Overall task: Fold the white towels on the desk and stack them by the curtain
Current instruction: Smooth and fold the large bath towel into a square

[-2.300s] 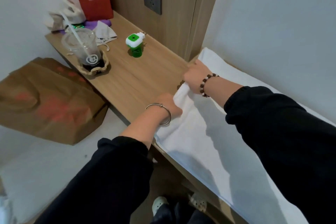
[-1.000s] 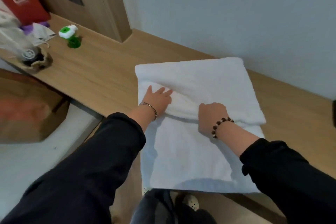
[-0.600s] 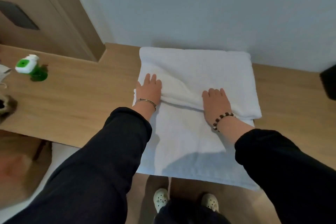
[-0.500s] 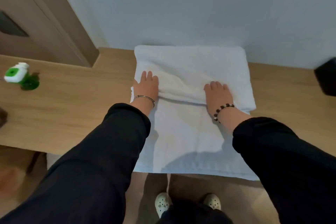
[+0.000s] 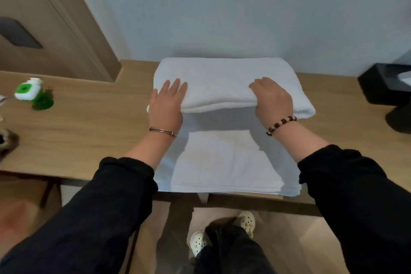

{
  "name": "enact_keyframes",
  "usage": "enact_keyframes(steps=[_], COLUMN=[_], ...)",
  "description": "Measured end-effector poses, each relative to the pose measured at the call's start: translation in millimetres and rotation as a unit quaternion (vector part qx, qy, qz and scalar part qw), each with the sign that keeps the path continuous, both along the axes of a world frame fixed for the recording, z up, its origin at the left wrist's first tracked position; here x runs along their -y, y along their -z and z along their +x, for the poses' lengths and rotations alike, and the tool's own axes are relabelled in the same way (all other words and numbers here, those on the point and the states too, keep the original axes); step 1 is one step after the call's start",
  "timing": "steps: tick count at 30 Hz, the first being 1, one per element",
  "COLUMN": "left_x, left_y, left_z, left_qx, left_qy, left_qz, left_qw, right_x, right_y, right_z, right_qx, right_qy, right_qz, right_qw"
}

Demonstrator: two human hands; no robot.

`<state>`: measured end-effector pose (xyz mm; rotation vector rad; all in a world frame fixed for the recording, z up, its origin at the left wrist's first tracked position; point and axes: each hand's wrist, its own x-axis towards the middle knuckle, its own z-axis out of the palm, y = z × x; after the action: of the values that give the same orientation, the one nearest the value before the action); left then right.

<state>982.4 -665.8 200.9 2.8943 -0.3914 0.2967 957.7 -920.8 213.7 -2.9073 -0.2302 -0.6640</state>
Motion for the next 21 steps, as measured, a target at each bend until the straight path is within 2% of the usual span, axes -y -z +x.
enact_keyframes(steps=[3,6,8,9,11,12,13,18,21], left_x=[-8,-15,-19,-20,-26,-27,-27,-7,4], left_y=[-2,20,41,50,73,79,85,85,74], left_z=[-44,-92,-121,-130,-132,-127,-118,-53,-24], left_qx=[0.064,0.098,0.023,-0.054,-0.186,-0.216,-0.222,-0.203,-0.224], left_qy=[0.056,0.096,0.128,0.137,0.126,0.123,0.123,0.119,0.119], left_qz=[0.005,0.019,0.060,0.089,0.139,0.152,0.153,0.150,0.142], left_qw=[0.996,0.990,0.990,0.985,0.964,0.957,0.955,0.960,0.957], right_x=[-4,-2,-1,-2,-2,1,4,19,20], right_y=[-11,15,43,57,81,91,97,96,74], right_z=[-41,-95,-130,-141,-152,-150,-143,-82,-48], right_qx=[0.078,0.099,0.028,-0.062,-0.290,-0.346,-0.368,-0.349,-0.394], right_qy=[-0.038,-0.049,-0.052,-0.035,0.005,0.030,0.038,0.052,0.064], right_qz=[-0.005,-0.023,-0.054,-0.090,-0.134,-0.125,-0.117,-0.109,-0.080], right_qw=[0.996,0.994,0.997,0.993,0.947,0.929,0.922,0.929,0.914])
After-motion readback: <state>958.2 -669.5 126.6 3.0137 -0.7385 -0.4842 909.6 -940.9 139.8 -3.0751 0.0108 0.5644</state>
